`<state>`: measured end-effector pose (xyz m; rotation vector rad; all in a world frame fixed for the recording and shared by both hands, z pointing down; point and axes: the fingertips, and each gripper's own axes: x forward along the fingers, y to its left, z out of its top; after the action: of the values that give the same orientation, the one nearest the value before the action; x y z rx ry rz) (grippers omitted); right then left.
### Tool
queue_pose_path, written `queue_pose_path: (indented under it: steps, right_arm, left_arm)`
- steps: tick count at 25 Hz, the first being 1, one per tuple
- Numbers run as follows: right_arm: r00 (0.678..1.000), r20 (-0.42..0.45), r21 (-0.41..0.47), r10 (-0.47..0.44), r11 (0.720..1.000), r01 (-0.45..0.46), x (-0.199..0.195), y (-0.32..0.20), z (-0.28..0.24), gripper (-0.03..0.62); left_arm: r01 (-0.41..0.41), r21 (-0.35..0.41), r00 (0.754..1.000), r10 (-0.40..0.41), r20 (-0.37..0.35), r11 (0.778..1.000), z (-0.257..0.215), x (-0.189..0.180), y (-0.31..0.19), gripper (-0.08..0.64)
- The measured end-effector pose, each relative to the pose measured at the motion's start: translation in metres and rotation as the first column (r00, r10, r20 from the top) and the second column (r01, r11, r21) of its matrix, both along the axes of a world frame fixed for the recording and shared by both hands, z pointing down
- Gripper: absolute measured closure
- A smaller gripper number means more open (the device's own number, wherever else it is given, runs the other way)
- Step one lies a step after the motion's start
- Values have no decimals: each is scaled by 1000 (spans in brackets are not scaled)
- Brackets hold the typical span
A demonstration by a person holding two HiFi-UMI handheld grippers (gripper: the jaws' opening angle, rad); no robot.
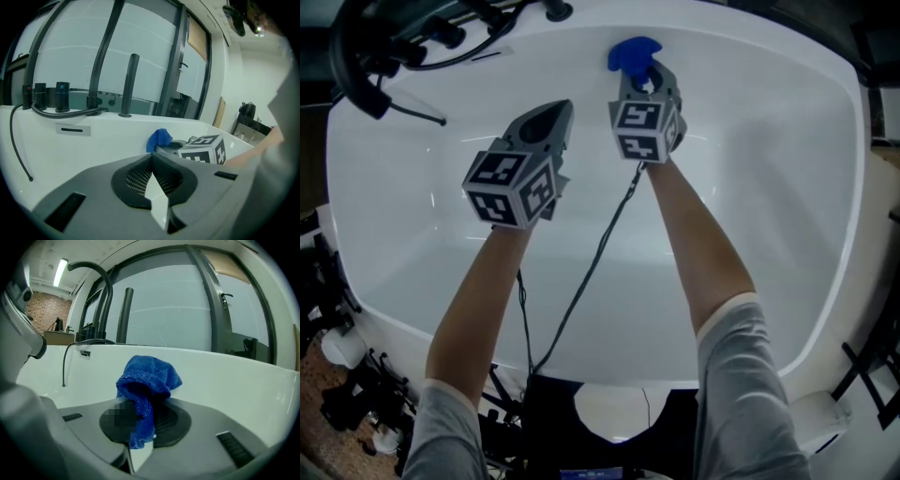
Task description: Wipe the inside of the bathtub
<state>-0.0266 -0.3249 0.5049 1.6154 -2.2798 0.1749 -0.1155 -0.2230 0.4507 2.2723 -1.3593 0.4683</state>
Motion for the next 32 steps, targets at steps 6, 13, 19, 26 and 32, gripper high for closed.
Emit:
queue_pose_path:
  steps: [6,13,19,26,32]
  right_arm:
    - [1000,2,-3,-19,1000,19,29,-1,4,534]
    - [991,-63,-2,118,993,-119,127,0,20,532]
    - [977,-77,39,200,980,-197,132,1,23,534]
    - [995,-54,1,83,997,-83,46,11,47,534]
    - [999,-45,21,-11,1000,12,-11,16,59,534]
  left_arm:
    - [-13,-3,1000,13,-2,1000,9,11,1,554]
    - [-41,7,999,41,-8,999,15,28,-2,554]
    - [-36,15,999,36,-18,999,25,31,-7,554]
    - [-43,28,999,42,21,999,36,25,0,554]
    - [-15,39,998,13,54,999,47,2,2,554]
